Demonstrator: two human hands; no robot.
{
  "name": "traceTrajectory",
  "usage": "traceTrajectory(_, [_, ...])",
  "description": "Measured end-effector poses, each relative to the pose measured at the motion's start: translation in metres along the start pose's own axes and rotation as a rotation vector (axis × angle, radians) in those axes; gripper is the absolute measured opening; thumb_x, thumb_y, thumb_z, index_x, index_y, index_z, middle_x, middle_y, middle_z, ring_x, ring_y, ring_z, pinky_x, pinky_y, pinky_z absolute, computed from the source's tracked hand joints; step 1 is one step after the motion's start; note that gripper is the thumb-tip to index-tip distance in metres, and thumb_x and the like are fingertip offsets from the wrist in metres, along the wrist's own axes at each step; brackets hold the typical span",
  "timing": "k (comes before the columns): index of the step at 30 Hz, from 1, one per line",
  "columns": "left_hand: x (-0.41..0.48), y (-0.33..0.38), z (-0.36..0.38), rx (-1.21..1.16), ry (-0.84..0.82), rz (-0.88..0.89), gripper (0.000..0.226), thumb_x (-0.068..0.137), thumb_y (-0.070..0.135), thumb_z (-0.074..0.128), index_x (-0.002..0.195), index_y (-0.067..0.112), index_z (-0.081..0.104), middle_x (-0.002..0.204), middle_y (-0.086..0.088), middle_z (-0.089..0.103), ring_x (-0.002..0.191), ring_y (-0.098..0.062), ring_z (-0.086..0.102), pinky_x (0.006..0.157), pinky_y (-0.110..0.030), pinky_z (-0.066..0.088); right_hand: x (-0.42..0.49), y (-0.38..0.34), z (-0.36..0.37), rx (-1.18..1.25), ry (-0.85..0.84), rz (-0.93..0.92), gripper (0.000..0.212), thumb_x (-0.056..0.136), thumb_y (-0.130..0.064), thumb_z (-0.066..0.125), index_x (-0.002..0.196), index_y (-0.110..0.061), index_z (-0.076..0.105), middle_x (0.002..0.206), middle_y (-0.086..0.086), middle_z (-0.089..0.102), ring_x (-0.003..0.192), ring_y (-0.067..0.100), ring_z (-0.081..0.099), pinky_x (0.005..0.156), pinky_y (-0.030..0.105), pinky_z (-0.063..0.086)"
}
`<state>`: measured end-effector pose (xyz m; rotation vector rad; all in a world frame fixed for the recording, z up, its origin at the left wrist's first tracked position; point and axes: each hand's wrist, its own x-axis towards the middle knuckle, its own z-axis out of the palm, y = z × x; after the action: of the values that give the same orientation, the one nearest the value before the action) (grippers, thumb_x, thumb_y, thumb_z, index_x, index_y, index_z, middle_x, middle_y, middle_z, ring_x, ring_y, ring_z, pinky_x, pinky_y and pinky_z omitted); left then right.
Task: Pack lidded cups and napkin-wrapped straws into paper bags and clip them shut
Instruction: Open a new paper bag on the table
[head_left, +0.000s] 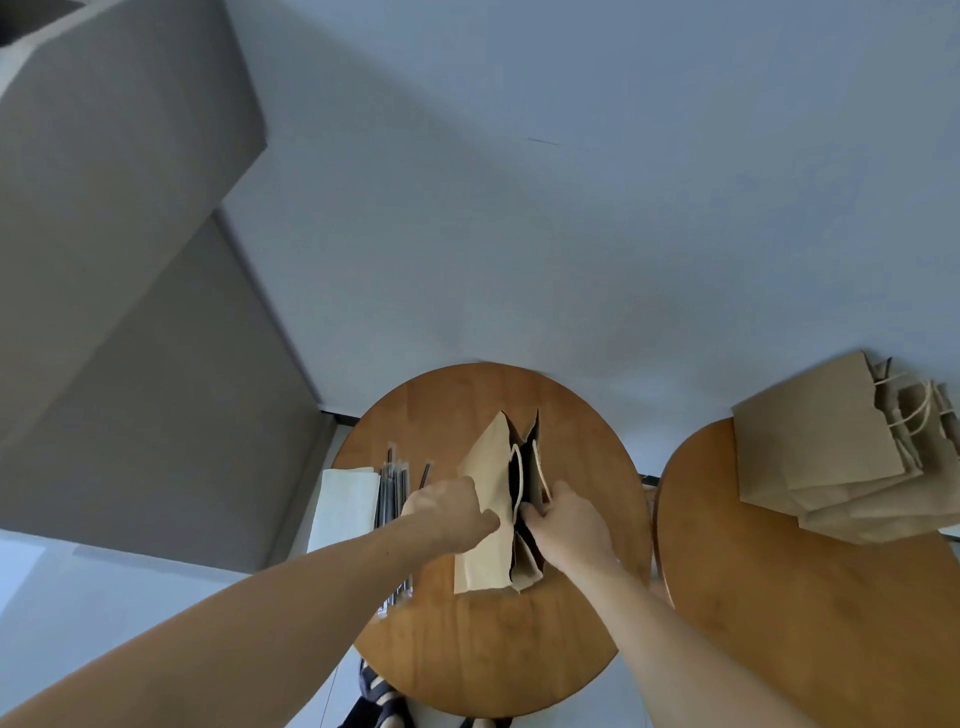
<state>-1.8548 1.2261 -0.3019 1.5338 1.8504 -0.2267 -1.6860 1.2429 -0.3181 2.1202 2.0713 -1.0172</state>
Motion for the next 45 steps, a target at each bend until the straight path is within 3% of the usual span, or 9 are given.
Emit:
traceTrajectory(5, [-0.002, 0.026, 0.003, -0.14, -0.027, 0.015, 0.073, 0.076, 0.069, 0.051, 0.128, 0.019, 0.047, 0.11, -0.002, 0.063, 0.094, -0.022, 0.063, 0.078, -0.036, 0.054, 0.011, 0.002, 0.002, -0.154, -0.041, -0.082, 0.017, 0.094, -0.037, 0.044, 0.1, -0.022, 0.05, 0.083, -0.004, 0.064, 0.07, 0.019, 0.06, 0.053, 0.029, 0.043])
traceTrajectory(10, [-0.006, 0.023, 0.006, -0.129, -0.179, 0.075, 0.086, 0.071, 0.06, 0.061, 0.141, 0.021, 0.029, 0.1, 0.0, 0.06, 0.096, -0.025, 0.061, 0.082, -0.04, 0.054, 0.011, 0.02, -0.003, 0.024, -0.104, -0.053, 0.019, 0.094, -0.035, 0.048, 0.106, -0.023, 0.056, 0.093, -0.003, 0.068, 0.083, 0.02, 0.065, 0.072, 0.039, 0.056])
traceTrajectory(16, [0.006, 0.033, 0.01, -0.083, -0.059, -0.024, 0.055, 0.085, 0.059, 0.054, 0.122, 0.018, 0.046, 0.106, -0.002, 0.062, 0.093, -0.022, 0.063, 0.082, -0.039, 0.057, 0.009, 0.029, -0.01, 0.133, -0.163, -0.08, 0.019, 0.092, -0.034, 0.054, 0.107, -0.025, 0.059, 0.095, -0.004, 0.069, 0.085, 0.018, 0.065, 0.075, 0.04, 0.057])
traceTrajectory(22, [0.016, 0.024, 0.014, -0.026, 0.084, -0.2, 0.024, 0.097, 0.033, 0.05, 0.107, 0.015, 0.062, 0.086, -0.001, 0.061, 0.081, -0.019, 0.065, 0.075, -0.029, 0.056, 0.006, 0.039, -0.01, -0.052, -0.033, -0.084, 0.013, 0.096, -0.035, 0.057, 0.104, -0.026, 0.058, 0.088, -0.012, 0.064, 0.074, 0.009, 0.063, 0.06, 0.018, 0.049])
traceTrajectory(27, [0.024, -0.012, -0.01, -0.025, 0.076, -0.3, 0.025, 0.097, 0.018, 0.045, 0.083, 0.008, 0.063, 0.071, -0.003, 0.065, 0.06, -0.016, 0.065, 0.047, -0.022, 0.039, 0.009, 0.062, -0.029, -0.141, 0.085, 0.03, 0.008, 0.096, -0.034, 0.056, 0.095, -0.03, 0.049, 0.081, -0.012, 0.06, 0.064, 0.006, 0.057, 0.048, 0.016, 0.039])
traceTrajectory(32, [0.028, -0.016, 0.002, -0.3, 0.043, -0.281, 0.034, 0.097, 0.034, 0.04, 0.082, 0.012, 0.062, 0.058, -0.001, 0.069, 0.047, -0.014, 0.068, 0.049, -0.023, 0.049, 0.014, 0.058, -0.029, -0.045, 0.065, 0.022, 0.014, 0.096, -0.039, 0.056, 0.103, -0.028, 0.052, 0.09, -0.01, 0.063, 0.073, 0.011, 0.064, 0.063, 0.022, 0.056])
traceTrajectory(37, [0.044, -0.009, 0.019, -0.447, -0.073, -0.154, 0.051, 0.082, 0.061, 0.061, 0.111, 0.02, 0.05, 0.089, -0.005, 0.069, 0.063, -0.02, 0.072, 0.063, -0.034, 0.063, 0.013, 0.041, -0.028, 0.007, -0.046, -0.077, 0.037, 0.091, -0.054, 0.057, 0.117, -0.029, 0.051, 0.094, -0.013, 0.063, 0.076, 0.009, 0.065, 0.065, 0.021, 0.056])
traceTrajectory(42, [0.038, -0.019, 0.003, -0.382, -0.186, -0.083, 0.099, 0.06, 0.068, 0.076, 0.141, 0.031, 0.032, 0.132, -0.004, 0.053, 0.106, -0.024, 0.062, 0.076, -0.033, 0.058, 0.011, 0.042, -0.033, 0.122, -0.236, -0.094, 0.074, 0.077, -0.064, 0.065, 0.14, -0.035, 0.039, 0.133, -0.011, 0.056, 0.116, 0.016, 0.059, 0.094, 0.036, 0.054])
traceTrajectory(45, [0.03, -0.024, -0.02, -0.184, -0.255, 0.007, 0.113, 0.054, 0.068, 0.078, 0.147, 0.033, 0.026, 0.147, -0.004, 0.044, 0.124, -0.026, 0.052, 0.095, -0.038, 0.049, 0.015, 0.04, -0.046, 0.138, -0.317, -0.105, 0.088, 0.071, -0.062, 0.069, 0.146, -0.036, 0.033, 0.145, -0.01, 0.046, 0.129, 0.018, 0.05, 0.102, 0.038, 0.047])
